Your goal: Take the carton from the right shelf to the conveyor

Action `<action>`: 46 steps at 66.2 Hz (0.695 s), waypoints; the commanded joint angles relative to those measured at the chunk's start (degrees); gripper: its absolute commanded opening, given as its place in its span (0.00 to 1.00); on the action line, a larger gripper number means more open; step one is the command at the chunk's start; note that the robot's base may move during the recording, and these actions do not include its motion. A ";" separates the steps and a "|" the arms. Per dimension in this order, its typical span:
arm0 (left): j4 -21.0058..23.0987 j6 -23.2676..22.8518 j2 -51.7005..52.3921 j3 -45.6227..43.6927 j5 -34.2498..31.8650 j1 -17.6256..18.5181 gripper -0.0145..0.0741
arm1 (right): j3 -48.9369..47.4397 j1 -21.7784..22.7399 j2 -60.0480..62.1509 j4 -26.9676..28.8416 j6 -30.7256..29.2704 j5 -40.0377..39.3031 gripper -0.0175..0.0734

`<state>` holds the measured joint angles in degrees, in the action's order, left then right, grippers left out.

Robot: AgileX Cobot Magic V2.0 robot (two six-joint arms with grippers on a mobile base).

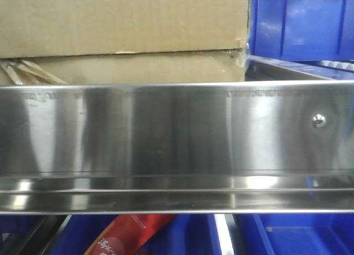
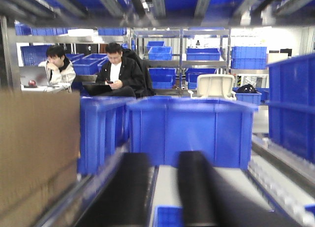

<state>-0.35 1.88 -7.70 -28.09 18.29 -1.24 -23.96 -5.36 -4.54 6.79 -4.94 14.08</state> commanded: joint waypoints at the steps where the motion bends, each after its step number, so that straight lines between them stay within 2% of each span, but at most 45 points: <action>1: -0.31 0.83 -4.94 -5.69 4.01 0.26 0.51 | -4.56 0.18 -3.42 0.02 -0.55 0.65 0.53; 8: -0.31 0.85 -9.71 -10.24 4.10 0.26 0.60 | -7.94 0.18 -7.84 0.02 -0.55 0.78 0.75; 12: -0.31 0.85 -12.86 -12.60 4.49 0.26 0.63 | -9.31 0.18 -10.23 0.12 -0.55 1.42 0.83; 20: 0.35 2.61 -18.40 -18.20 9.06 1.20 0.64 | -13.40 0.18 -14.79 0.41 -0.55 2.32 0.82; 27: 1.40 5.49 -22.72 -23.36 10.70 6.19 0.64 | -17.96 -1.98 -19.34 2.25 -0.55 2.76 0.82; 39: 1.61 5.75 -30.93 -32.28 13.93 16.60 0.64 | -28.29 -11.50 -29.57 2.39 -0.55 7.64 0.82; 46: 1.50 5.49 -37.11 -38.67 19.05 20.47 0.64 | -34.99 -17.66 -36.72 2.39 -0.55 11.23 0.82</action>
<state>0.66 7.30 -41.05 -63.01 34.49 16.81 -54.01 -18.96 -36.11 8.96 -4.94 22.78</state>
